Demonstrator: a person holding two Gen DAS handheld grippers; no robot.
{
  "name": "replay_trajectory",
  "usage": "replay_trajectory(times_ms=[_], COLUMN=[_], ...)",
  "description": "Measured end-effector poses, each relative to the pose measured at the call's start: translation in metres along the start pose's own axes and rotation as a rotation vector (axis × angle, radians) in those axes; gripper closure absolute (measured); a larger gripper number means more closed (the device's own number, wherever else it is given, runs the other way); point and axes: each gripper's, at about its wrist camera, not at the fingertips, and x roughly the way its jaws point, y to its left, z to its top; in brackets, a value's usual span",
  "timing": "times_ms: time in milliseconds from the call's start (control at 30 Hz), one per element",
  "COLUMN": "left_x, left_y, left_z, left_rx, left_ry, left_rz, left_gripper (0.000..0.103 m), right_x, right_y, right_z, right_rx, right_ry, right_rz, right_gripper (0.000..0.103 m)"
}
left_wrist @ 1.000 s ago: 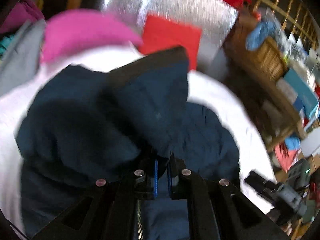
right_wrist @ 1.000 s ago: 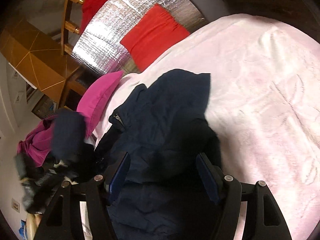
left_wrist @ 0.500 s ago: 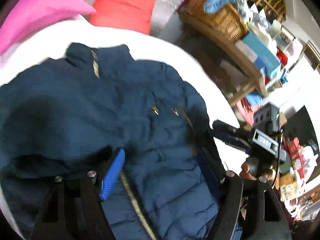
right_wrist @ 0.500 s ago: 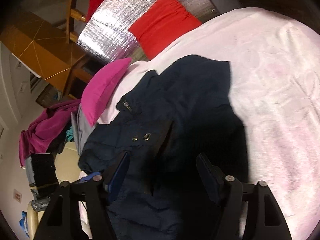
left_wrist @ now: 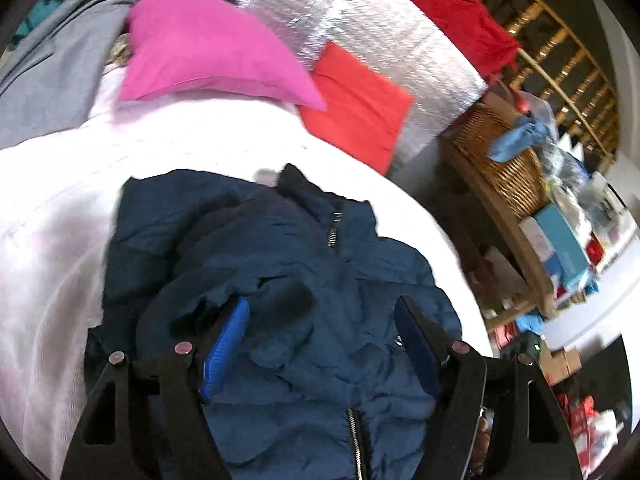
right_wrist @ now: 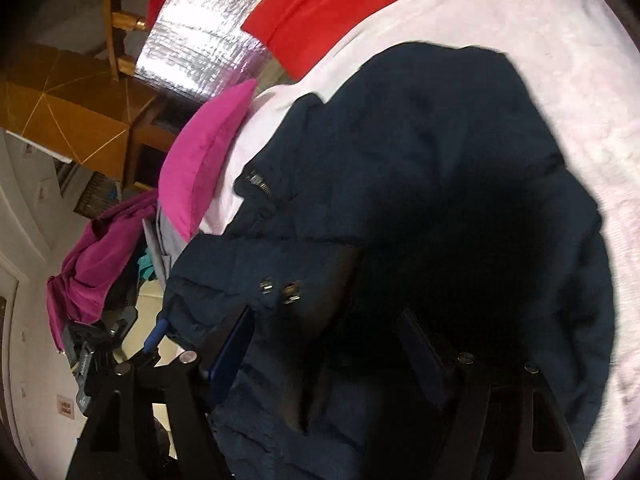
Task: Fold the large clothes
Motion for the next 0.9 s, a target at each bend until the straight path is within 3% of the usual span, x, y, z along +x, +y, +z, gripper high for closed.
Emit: replay_trajectory(times_ms=[233,267,300,367,467,567,667,800,900], left_x=[0.003,0.001,0.003,0.003,-0.004,-0.018,-0.028,-0.017,0.0], left_y=[-0.006,-0.007,-0.009,-0.011,-0.017,-0.029,-0.041,-0.033,-0.011], left_z=[-0.002,-0.002,-0.004,-0.006,-0.01,-0.014,-0.018,-0.014,-0.006], left_rx=[0.057,0.066,0.078,0.106,0.152,0.215,0.284,0.253,0.159], left_ry=[0.032,0.035,0.038,0.043,0.039,0.022,-0.007,-0.017,0.009], left_rz=[-0.007,-0.004,0.002,0.015,-0.004,-0.095,-0.147,-0.015,0.133], left_gripper=[0.027,0.027,0.027,0.027,0.027,0.027,0.026,0.02,0.02], right_x=[0.032,0.034,0.037,0.038,0.019,-0.015,-0.032,-0.026,-0.022], right_y=[0.018,0.022,0.028,0.037,0.05,0.057,0.044,0.007,-0.013], right_z=[-0.008,-0.009,-0.01,-0.009,0.001,0.025,0.048,0.061,0.056], right_rx=[-0.027,-0.041,-0.065,-0.104,-0.146,-0.185,-0.149,-0.04,0.031], right_ry=[0.064,0.061,0.068,0.058,-0.033,-0.19,-0.246,-0.211,-0.166], right_rz=[-0.069,-0.09,-0.124,-0.157,-0.182,-0.262,-0.3,-0.357,-0.277], right_gripper=[0.027,0.037,0.06,0.074,0.083,0.085,0.086,0.083,0.081])
